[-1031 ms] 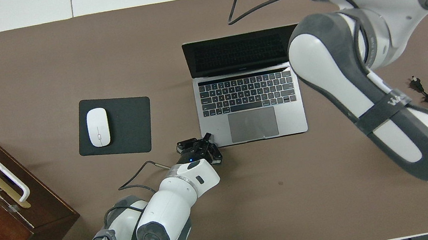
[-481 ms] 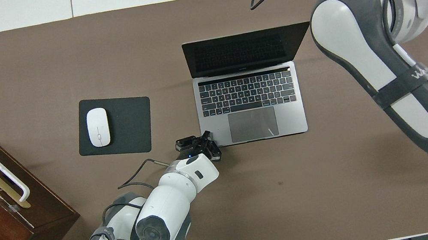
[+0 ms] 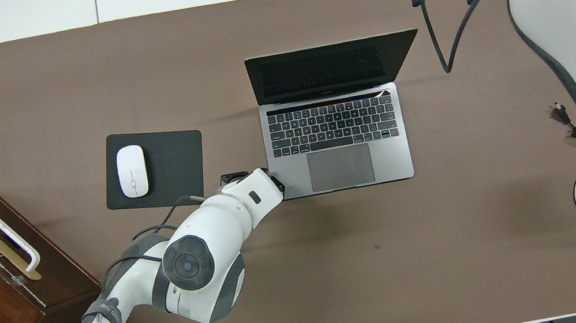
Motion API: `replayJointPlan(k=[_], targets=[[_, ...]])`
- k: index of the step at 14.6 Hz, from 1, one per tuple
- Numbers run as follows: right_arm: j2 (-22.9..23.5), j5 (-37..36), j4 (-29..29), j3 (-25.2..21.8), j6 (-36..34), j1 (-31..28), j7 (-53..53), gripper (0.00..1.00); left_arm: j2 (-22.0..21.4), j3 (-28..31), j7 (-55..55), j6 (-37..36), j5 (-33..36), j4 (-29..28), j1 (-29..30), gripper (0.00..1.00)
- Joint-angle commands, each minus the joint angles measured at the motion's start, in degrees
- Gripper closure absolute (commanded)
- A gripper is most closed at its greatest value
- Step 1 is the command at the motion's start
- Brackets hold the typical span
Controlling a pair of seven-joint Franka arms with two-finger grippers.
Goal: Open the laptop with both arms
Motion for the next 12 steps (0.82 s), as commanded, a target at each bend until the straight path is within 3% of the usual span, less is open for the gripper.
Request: replayJointPlan(k=[1,3,8,12], targets=[[-4.1,-2.3,-2.0,0.3,-7.8,-2.6,-7.4,0.00,-5.5,-0.1,0.0,-11.1,-0.7,2.2,2.2,1.00],[-7.7,-4.7,-5.7,0.4,-10.6,-4.7,-12.1,0.00,-7.7,-0.1,0.2,-19.1,-0.7,4.9,3.9,1.00],[-16.2,-6.4,-18.5,0.4,-10.1,-10.5,-19.2,0.00,-12.9,0.1,0.3,-33.1,0.4,10.1,9.6,1.00],[-22.2,-5.8,-28.9,0.5,-4.1,-14.0,-19.4,0.00,-15.6,0.1,3.8,-43.6,3.7,14.0,16.2,1.00]])
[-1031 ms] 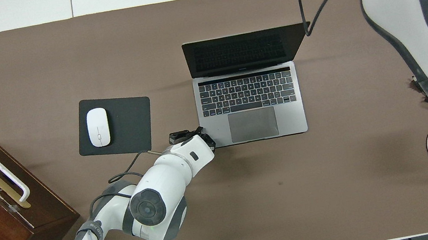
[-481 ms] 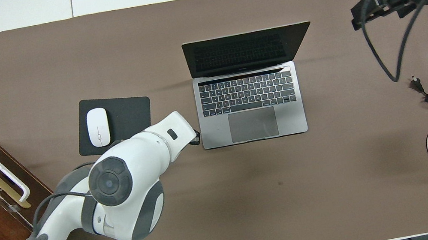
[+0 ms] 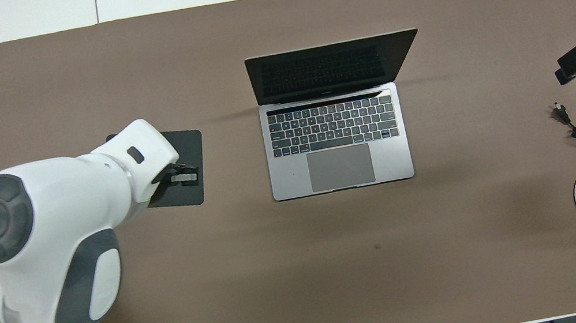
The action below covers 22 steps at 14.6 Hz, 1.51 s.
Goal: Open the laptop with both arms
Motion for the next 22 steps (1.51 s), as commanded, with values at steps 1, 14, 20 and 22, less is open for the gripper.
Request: replayJointPlan(k=[1,14,20,22], targets=[[-6.6,0.2,-10.8,0.7,5.5,-3.0,-0.8,0.00,-2.1,-0.6,4.1,-5.8,1.2,1.2,4.9,1.00],[-15.0,5.3,-25.2,1.0,14.6,2.3,16.0,0.00,-4.5,0.0,7.6,-23.1,4.6,9.1,20.3,0.00],[-15.0,5.0,-23.8,1.1,14.7,2.3,15.5,0.00,-3.4,-0.2,7.1,-25.2,4.6,13.4,26.5,0.00],[-14.7,4.9,-22.8,1.1,14.4,2.3,14.6,0.00,-1.7,-0.2,7.1,-27.4,4.6,16.4,26.7,0.00]])
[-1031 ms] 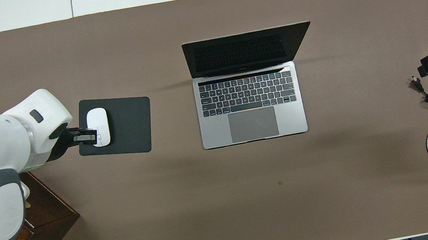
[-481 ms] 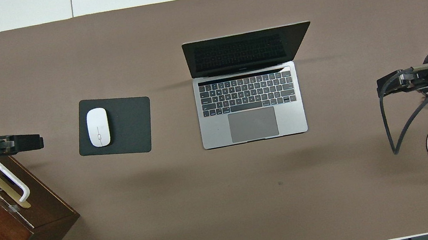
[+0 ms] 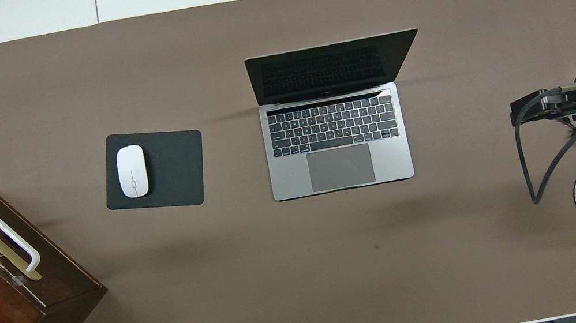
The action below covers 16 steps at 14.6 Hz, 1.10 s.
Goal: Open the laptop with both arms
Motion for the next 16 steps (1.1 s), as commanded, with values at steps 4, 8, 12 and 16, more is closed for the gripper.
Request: replayJointPlan(k=[4,8,12,16], targets=[[0.1,0.2,3.1,0.4,-1.8,-0.6,-1.0,0.00,7.4,-0.8,-0.4,-11.6,0.2,15.9,0.7,0.00],[0.7,-0.1,5.8,0.6,-5.0,-0.6,-0.8,0.00,9.2,-0.8,-0.3,-15.5,0.2,17.6,0.2,0.00],[0.7,-0.1,7.9,0.6,-7.2,-0.6,-0.8,0.00,10.4,-0.8,-0.3,-15.8,0.2,16.9,0.1,0.00],[0.6,-0.1,7.8,0.6,-7.1,-0.7,-0.8,0.00,10.4,-0.8,-0.3,-15.2,0.2,15.4,-0.2,0.00]])
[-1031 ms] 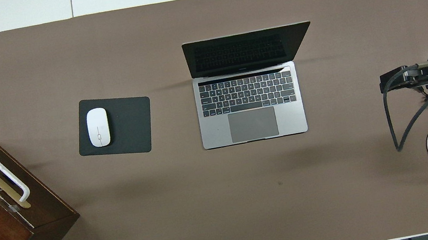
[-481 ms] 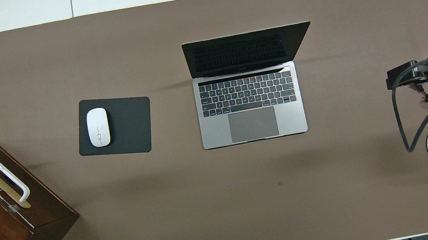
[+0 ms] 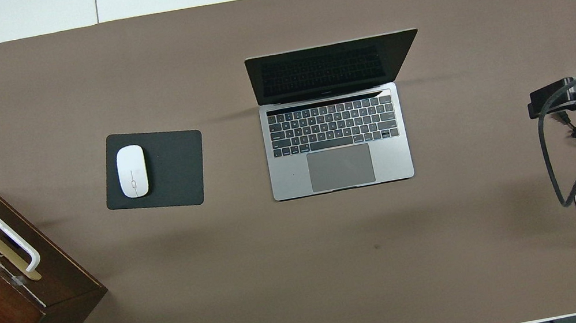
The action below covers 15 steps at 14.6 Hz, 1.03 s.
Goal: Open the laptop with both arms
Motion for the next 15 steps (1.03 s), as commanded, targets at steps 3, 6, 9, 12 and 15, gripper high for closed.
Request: replayJointPlan(k=[3,6,9,12,15], targets=[[0.6,-0.3,1.0,0.4,-1.2,-0.8,-1.2,0.00,0.1,0.0,-0.3,-1.0,0.2,0.1,-0.3,0.00],[0.6,-0.5,1.0,0.4,-1.6,-1.1,-1.3,0.00,0.1,0.1,-0.5,-1.1,0.2,0.2,-0.4,0.00],[0.5,-1.8,1.0,0.4,-1.9,-1.0,-1.3,0.00,0.2,0.0,-0.3,0.7,1.0,0.2,-0.4,0.00],[0.4,-3.0,0.9,0.4,-2.3,-1.2,-1.3,0.00,0.2,-0.2,0.2,3.7,1.0,-0.1,-0.4,0.00],[0.2,-3.0,0.8,0.4,-2.3,-1.3,-1.3,0.00,0.2,0.0,0.2,3.9,1.0,-0.4,-0.4,0.00]])
